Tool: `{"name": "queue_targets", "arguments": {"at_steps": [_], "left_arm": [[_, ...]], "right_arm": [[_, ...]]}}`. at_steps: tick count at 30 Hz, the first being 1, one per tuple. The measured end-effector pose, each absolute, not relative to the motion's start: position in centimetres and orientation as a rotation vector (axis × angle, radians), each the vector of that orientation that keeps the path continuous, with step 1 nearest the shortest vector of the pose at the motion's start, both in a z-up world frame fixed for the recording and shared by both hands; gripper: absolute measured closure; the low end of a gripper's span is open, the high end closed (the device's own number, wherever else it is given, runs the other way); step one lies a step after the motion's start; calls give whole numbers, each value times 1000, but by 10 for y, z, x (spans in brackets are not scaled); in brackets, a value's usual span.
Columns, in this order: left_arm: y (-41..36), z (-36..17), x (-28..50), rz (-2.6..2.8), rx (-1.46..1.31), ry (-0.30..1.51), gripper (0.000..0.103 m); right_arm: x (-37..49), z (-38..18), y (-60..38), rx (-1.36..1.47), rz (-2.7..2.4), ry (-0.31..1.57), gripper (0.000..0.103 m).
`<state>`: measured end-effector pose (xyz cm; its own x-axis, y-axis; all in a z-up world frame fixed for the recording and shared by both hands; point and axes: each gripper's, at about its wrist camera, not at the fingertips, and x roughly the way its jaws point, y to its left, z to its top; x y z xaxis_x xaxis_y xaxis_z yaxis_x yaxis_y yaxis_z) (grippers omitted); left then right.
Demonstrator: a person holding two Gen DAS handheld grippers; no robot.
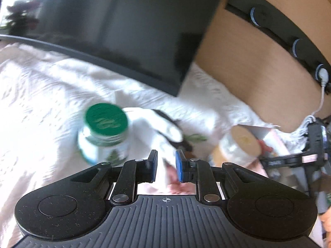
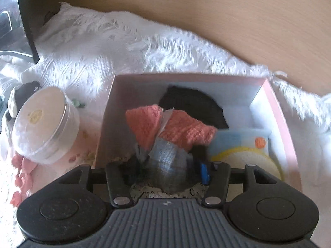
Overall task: Organize soft objects
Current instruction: 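Move the left tool toward the pink scrunchie beside the gloves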
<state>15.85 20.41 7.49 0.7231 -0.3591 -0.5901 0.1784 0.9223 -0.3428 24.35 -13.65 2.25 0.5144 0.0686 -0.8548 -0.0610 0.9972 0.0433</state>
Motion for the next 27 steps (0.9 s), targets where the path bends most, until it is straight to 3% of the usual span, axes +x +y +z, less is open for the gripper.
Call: {"name": "queue_targets", "arguments": {"at_steps": [6,7,8,10,18,27], "left_arm": [[217,62,155,-296,-270,711,83],[218,61,154,-296,-268,713,83],[218,61,154,-297,-268,713,83],[218,59,153,-299,-268,708,83],[233,52,151,-259,-340,698,83],[223,29,162,-306,-411,761,83]], "right_arm": [[218,34,-133,-15,73,1029,42],[213,40,-130,-24,71,1018,32],[208,45,-128,-38,54,1004,15],[195,58,-124,-76,20,934,8],[166,103,-114,-113,-19,782,8],[145,102,-67,35,191,782,7]]}}
